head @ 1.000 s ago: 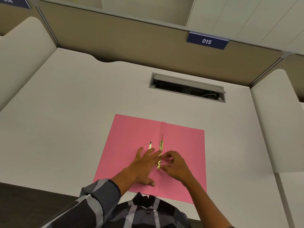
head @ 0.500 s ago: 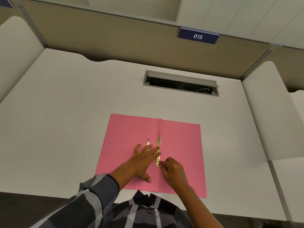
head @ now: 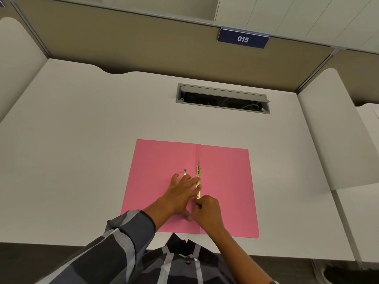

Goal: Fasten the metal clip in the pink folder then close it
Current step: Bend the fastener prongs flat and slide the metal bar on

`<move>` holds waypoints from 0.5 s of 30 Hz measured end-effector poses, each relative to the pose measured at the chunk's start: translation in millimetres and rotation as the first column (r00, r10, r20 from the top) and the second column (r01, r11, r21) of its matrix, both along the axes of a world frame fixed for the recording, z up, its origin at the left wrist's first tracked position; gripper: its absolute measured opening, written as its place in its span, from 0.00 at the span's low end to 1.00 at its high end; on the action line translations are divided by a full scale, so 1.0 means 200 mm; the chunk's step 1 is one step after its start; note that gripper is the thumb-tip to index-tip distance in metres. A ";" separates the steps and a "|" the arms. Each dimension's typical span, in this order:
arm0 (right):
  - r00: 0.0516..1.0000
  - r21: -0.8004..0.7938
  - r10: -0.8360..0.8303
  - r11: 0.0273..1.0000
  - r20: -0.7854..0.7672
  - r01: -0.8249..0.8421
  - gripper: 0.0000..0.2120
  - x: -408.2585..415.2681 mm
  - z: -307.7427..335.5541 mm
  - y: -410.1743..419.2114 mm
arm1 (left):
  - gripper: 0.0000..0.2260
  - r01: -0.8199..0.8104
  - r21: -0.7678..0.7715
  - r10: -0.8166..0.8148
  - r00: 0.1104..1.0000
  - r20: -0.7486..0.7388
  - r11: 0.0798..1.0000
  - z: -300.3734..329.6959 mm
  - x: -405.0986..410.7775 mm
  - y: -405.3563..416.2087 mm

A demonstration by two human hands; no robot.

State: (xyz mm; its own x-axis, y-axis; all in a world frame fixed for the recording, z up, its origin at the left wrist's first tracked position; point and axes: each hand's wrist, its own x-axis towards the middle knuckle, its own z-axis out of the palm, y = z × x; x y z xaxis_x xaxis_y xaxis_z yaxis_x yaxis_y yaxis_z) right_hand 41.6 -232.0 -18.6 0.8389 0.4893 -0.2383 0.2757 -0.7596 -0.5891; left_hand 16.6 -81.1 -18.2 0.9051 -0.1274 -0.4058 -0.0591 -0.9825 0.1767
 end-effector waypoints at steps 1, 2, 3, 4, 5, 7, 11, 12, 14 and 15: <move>1.000 -0.005 0.004 1.000 0.005 -0.004 0.14 -0.02 0.00 0.01 | 0.50 -0.001 0.001 0.001 1.000 0.001 1.000 0.00 0.00 0.00; 1.000 -0.010 0.003 1.000 0.015 -0.003 0.14 -0.03 0.00 0.01 | 0.50 -0.001 0.006 0.001 1.000 -0.001 1.000 0.01 0.00 0.00; 1.000 -0.013 -0.014 1.000 0.024 0.014 0.13 -0.04 -0.01 0.01 | 0.50 0.000 0.015 0.000 1.000 -0.002 1.000 0.01 0.00 -0.01; 0.999 -0.010 -0.045 0.999 0.030 0.045 0.12 -0.04 -0.01 0.01 | 0.50 0.003 0.024 -0.003 1.000 -0.003 1.000 0.01 0.00 -0.01; 0.996 -0.006 -0.079 0.997 0.030 0.079 0.11 -0.04 -0.01 0.00 | 0.51 0.007 0.032 -0.006 1.000 -0.007 0.999 0.01 0.00 -0.01; 0.993 -0.002 -0.115 0.993 0.028 0.115 0.08 -0.02 0.01 -0.02 | 0.52 0.012 0.036 -0.012 1.000 -0.014 0.999 0.01 0.00 -0.01; 0.996 -0.029 -0.066 0.997 0.067 0.068 0.10 0.01 0.04 -0.05 | 0.53 0.013 0.031 -0.013 1.000 -0.014 0.999 0.00 0.00 0.00; 0.996 -0.039 -0.051 0.998 0.079 0.055 0.11 0.01 0.05 -0.06 | 0.53 0.014 0.034 -0.013 1.000 -0.014 0.999 0.00 0.00 -0.01; 0.994 -0.047 -0.023 0.998 0.103 0.028 0.11 0.01 0.06 -0.06 | 0.53 0.017 0.045 -0.017 1.000 -0.016 0.999 0.01 0.00 -0.01; 0.992 -0.049 0.000 0.999 0.123 0.006 0.10 0.02 0.06 -0.06 | 0.53 0.019 0.051 -0.018 1.000 -0.016 0.999 0.01 0.00 -0.01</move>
State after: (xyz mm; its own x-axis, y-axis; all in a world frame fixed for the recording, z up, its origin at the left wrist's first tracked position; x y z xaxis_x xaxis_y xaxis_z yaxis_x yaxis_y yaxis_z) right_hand 44.8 -244.9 -6.8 0.8648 0.4769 -0.1575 0.3411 -0.7879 -0.5127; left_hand 16.3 -82.8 -16.9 0.8964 -0.1230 -0.4258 -0.0753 -0.9890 0.1273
